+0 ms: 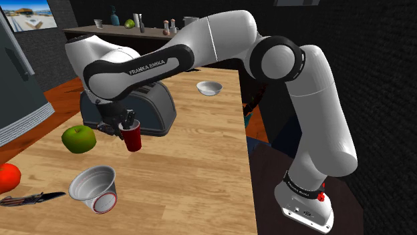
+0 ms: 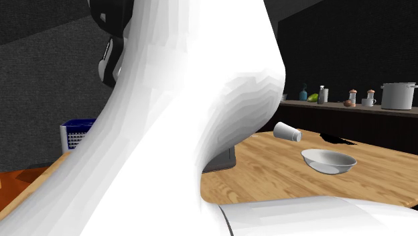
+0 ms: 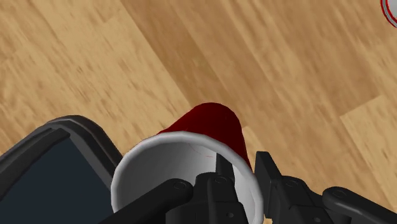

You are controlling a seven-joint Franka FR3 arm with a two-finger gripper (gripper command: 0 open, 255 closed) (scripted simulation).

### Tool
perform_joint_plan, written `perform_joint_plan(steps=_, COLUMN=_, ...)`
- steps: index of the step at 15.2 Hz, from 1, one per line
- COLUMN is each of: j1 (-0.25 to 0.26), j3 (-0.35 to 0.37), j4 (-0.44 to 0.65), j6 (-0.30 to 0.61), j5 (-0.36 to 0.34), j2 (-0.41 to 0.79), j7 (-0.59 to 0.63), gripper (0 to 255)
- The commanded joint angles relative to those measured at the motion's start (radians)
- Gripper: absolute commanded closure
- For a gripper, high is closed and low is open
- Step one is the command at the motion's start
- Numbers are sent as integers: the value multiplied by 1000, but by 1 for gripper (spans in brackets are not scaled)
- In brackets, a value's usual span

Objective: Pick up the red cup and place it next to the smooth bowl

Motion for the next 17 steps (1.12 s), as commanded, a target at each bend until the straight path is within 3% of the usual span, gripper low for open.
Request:
perform_joint_plan(steps=1, j1=1, j3=2, j4=16, j6=-23, j5=3, j2=-7, j7=-3, gripper=255)
perform_joint_plan(steps=17, j1=29, j3=5, j4=239, j6=-238, j5=9, j2=-4, j7=-31, gripper=255)
